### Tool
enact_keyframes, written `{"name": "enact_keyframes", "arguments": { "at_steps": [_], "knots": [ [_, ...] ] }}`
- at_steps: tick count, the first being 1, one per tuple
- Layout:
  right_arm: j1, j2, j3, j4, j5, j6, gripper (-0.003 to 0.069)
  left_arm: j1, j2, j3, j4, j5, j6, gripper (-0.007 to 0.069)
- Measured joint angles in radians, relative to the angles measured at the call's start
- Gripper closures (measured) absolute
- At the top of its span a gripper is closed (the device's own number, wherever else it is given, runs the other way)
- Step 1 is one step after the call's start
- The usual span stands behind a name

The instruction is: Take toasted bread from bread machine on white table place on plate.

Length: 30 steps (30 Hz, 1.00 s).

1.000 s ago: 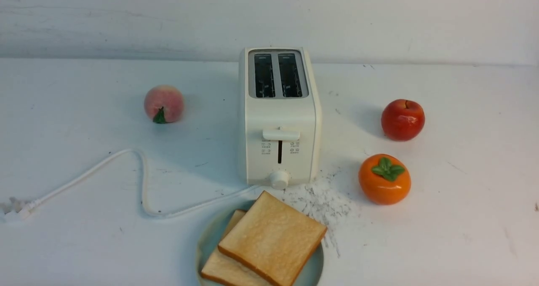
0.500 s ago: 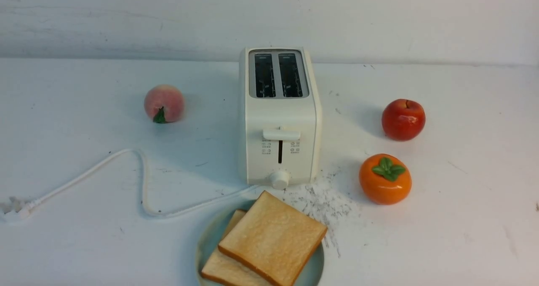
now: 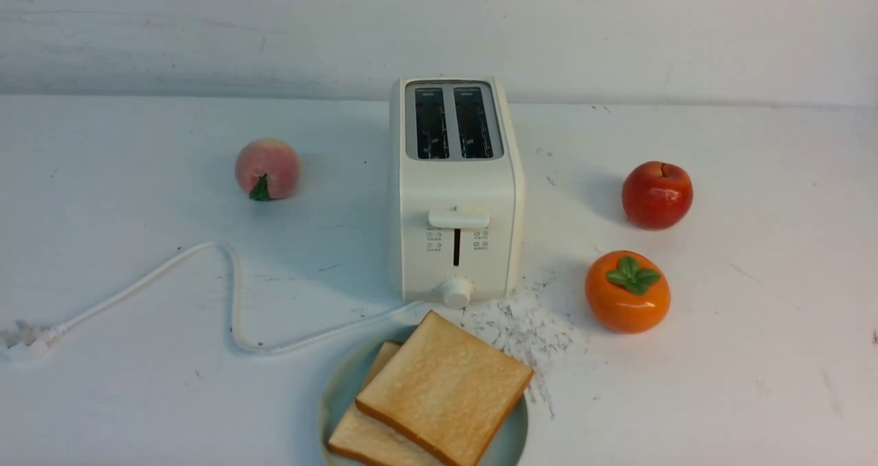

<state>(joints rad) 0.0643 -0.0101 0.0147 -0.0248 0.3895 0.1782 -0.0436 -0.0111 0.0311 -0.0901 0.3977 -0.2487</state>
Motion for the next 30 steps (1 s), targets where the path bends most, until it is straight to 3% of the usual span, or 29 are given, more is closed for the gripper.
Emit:
{"name": "enact_keyframes", "arguments": {
  "at_steps": [30],
  "knots": [
    [0.000, 0.000, 0.000, -0.007, 0.000, 0.011, 0.0508, 0.000, 0.000, 0.000, 0.000, 0.000, 0.000, 0.0533]
  ]
}}
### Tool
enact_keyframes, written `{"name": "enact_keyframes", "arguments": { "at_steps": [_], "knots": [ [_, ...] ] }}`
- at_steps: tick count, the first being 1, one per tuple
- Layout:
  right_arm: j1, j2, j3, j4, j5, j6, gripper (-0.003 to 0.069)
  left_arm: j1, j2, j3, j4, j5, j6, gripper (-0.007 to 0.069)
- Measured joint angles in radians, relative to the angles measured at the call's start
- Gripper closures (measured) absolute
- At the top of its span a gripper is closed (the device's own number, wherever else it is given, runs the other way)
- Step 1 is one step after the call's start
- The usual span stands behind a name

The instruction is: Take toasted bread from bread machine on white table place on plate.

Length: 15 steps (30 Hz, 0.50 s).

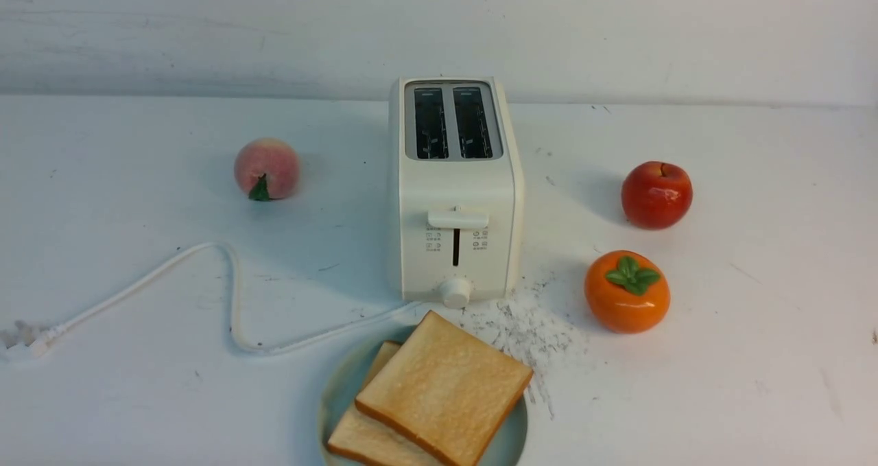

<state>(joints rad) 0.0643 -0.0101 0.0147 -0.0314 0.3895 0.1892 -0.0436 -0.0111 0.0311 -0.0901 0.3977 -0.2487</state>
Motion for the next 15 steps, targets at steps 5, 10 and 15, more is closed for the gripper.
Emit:
{"name": "enact_keyframes", "arguments": {
  "at_steps": [5, 10, 15],
  "knots": [
    [0.000, 0.000, 0.000, 0.000, 0.000, 0.000, 0.0499, 0.000, 0.000, 0.000, 0.000, 0.000, 0.000, 0.0533],
    [0.000, 0.000, 0.000, 0.000, 0.000, 0.000, 0.0488, 0.000, 0.000, 0.000, 0.000, 0.000, 0.000, 0.0533],
    [0.000, 0.000, 0.000, 0.000, 0.000, 0.000, 0.0481, 0.000, 0.000, 0.000, 0.000, 0.000, 0.000, 0.0529]
  ]
}}
